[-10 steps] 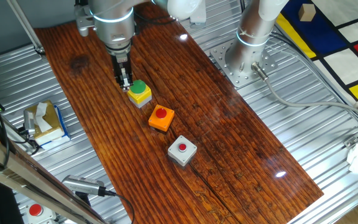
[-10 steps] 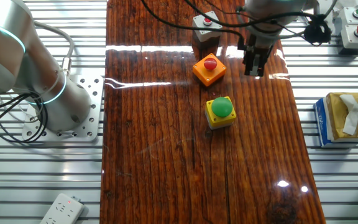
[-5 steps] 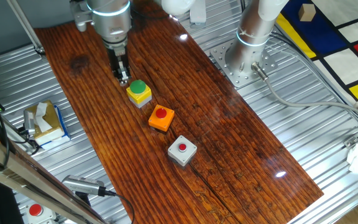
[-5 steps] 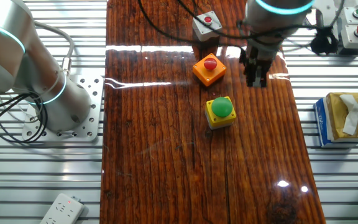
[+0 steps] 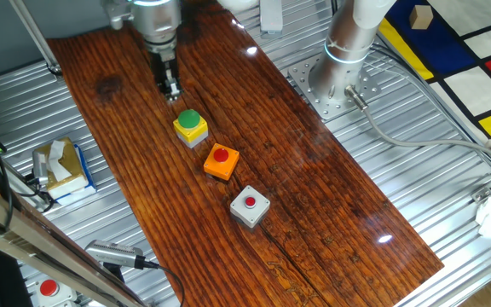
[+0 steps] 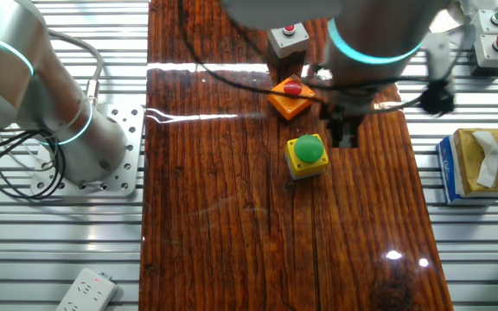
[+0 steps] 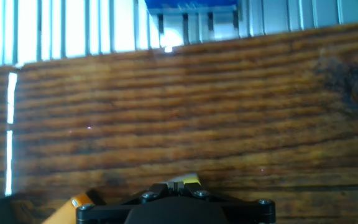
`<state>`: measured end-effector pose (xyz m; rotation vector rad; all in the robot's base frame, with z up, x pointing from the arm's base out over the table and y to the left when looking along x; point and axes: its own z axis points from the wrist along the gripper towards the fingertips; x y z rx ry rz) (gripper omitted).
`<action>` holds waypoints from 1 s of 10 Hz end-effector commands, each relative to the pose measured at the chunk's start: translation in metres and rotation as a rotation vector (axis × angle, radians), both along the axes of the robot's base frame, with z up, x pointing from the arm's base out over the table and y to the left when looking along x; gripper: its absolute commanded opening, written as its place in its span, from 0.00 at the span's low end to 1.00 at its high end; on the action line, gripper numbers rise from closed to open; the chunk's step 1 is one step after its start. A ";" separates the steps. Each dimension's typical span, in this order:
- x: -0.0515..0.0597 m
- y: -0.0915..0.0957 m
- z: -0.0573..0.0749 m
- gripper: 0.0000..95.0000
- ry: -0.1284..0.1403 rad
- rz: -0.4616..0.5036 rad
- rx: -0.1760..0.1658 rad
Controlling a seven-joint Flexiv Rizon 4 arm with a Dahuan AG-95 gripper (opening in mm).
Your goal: Press three buttons from left to right in sequence
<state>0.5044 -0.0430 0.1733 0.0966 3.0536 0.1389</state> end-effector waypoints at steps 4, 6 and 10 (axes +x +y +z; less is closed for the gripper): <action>-0.011 0.006 -0.010 0.00 -0.048 -0.102 0.039; -0.007 0.019 -0.016 0.00 -0.052 -0.150 -0.004; 0.000 0.043 -0.025 0.00 -0.040 -0.198 -0.027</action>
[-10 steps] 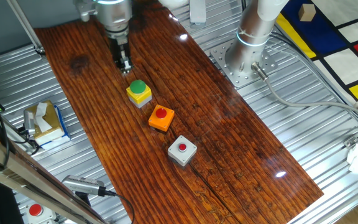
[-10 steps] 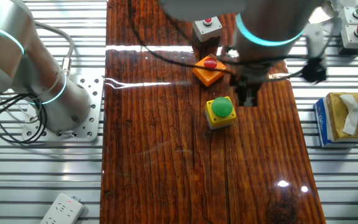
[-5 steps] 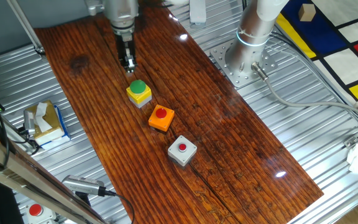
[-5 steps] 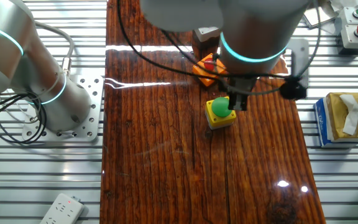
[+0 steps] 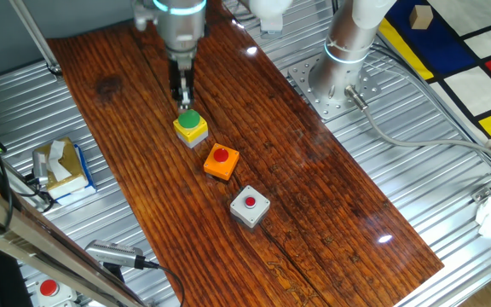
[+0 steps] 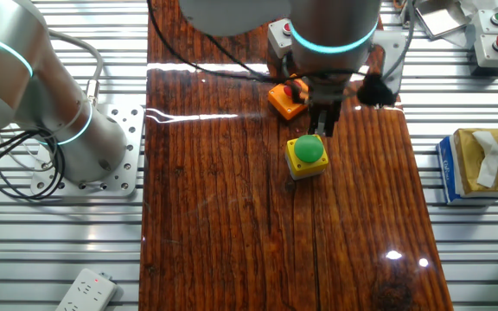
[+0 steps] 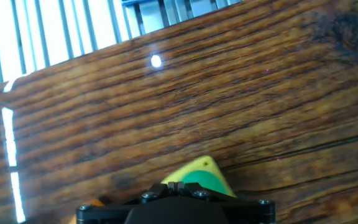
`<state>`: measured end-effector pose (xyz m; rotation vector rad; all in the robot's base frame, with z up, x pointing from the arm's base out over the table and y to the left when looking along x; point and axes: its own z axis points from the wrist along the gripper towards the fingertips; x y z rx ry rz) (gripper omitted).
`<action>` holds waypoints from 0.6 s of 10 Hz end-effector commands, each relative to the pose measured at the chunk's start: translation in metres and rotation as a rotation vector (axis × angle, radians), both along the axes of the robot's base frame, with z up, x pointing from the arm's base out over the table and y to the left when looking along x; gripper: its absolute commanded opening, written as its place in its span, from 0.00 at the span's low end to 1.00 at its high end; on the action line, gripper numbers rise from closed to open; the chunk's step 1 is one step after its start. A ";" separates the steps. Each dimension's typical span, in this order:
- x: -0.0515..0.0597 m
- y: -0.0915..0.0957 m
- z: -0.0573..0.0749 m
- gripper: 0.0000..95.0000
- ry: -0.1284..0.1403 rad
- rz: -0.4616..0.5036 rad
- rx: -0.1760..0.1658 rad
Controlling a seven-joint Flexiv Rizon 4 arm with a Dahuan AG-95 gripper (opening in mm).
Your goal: Press three buttons from left to right in sequence
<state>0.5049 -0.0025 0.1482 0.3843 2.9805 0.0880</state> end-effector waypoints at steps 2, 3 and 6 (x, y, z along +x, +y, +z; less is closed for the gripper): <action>0.000 0.002 0.000 0.00 0.015 0.035 -0.006; 0.000 0.002 0.000 0.00 0.015 0.063 -0.017; 0.001 0.002 0.000 0.00 0.002 0.132 -0.053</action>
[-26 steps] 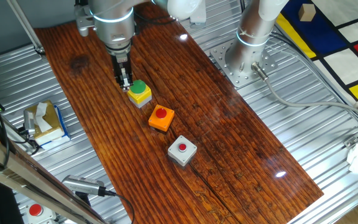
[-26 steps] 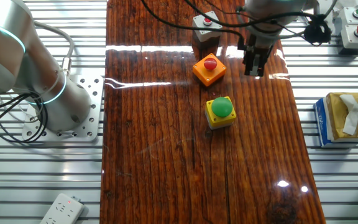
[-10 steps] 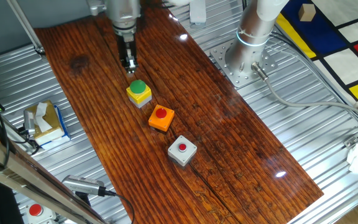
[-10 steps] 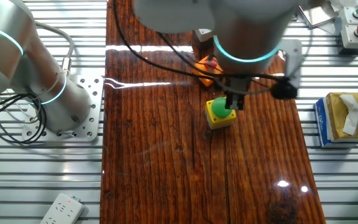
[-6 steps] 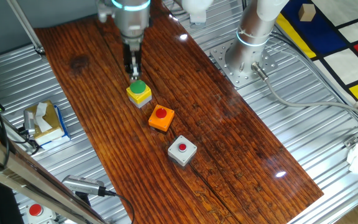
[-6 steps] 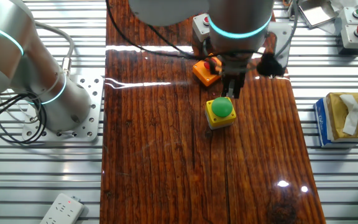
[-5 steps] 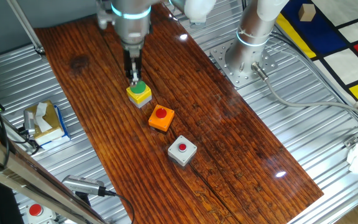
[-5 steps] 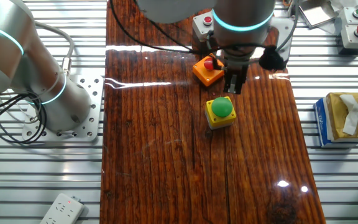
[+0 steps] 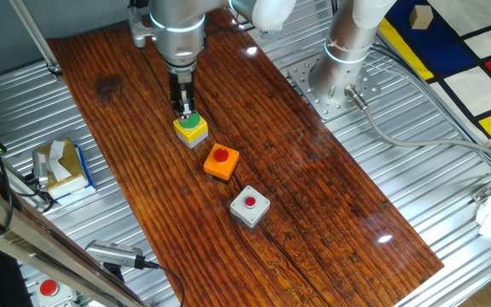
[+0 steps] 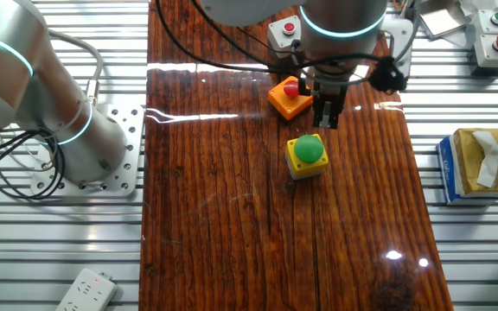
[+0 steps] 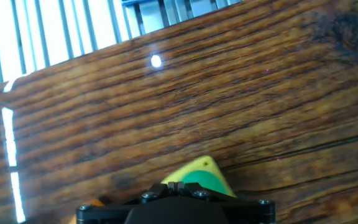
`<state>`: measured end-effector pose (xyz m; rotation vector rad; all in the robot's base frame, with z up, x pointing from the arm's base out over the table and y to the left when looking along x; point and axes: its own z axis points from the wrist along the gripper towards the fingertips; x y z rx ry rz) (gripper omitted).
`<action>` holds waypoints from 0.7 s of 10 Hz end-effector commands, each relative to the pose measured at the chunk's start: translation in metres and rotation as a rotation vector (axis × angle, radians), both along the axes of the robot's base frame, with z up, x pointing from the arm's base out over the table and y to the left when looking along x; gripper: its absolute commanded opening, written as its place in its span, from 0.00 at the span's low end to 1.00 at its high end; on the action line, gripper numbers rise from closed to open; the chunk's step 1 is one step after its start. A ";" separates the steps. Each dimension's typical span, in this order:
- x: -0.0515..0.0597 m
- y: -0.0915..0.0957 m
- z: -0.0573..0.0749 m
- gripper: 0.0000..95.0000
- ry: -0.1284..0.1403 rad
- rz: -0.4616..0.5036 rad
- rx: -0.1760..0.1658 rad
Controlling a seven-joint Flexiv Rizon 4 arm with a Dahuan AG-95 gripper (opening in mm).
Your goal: Press three buttons from left to right in sequence
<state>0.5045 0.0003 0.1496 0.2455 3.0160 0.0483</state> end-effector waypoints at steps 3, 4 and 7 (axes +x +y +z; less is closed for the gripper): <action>0.001 0.000 -0.001 0.00 -0.011 0.130 -0.031; 0.001 0.000 -0.001 0.00 0.002 0.162 -0.033; 0.001 0.000 -0.001 0.00 0.002 0.185 -0.038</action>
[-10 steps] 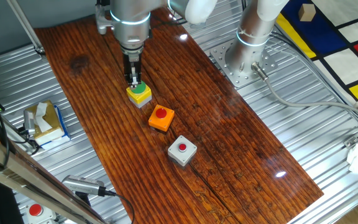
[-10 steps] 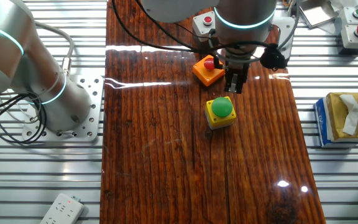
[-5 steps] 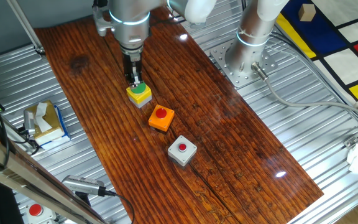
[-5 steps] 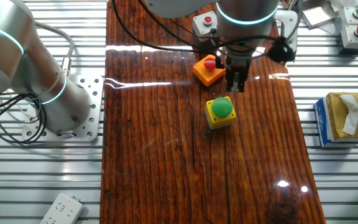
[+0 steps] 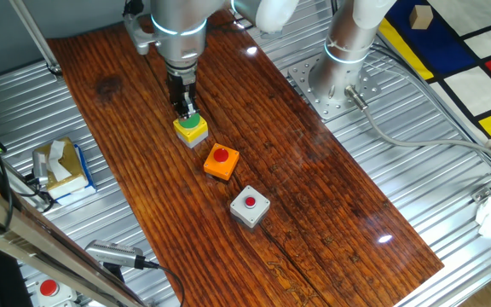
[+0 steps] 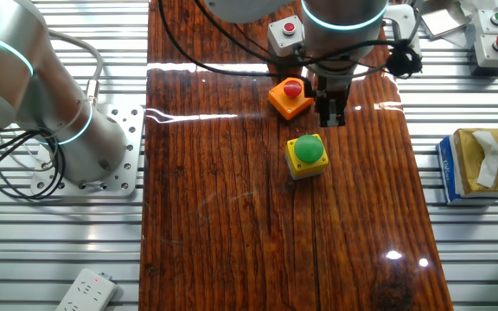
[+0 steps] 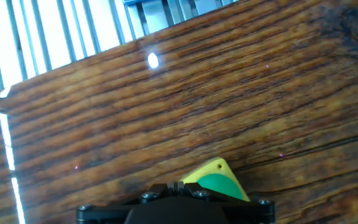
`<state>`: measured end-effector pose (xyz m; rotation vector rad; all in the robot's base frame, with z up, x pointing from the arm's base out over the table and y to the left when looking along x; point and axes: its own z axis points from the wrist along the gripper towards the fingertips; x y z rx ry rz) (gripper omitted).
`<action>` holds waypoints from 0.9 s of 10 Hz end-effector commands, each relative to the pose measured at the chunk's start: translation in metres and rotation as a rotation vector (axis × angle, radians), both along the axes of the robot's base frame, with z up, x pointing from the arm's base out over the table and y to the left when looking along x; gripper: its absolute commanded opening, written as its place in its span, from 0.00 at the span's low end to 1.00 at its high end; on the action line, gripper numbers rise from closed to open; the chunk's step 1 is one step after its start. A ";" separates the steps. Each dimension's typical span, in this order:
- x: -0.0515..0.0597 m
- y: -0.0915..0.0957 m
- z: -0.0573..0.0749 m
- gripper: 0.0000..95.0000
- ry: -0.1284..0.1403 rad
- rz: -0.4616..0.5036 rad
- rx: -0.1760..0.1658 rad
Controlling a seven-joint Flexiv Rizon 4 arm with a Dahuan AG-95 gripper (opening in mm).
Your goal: Press three buttons from left to right in sequence
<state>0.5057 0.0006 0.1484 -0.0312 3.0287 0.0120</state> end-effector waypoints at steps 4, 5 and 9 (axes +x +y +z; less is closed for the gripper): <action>0.000 -0.001 0.000 0.00 -0.022 0.051 -0.099; 0.000 -0.001 0.000 0.00 -0.033 0.079 -0.103; 0.000 -0.001 0.000 0.00 0.011 0.229 -0.082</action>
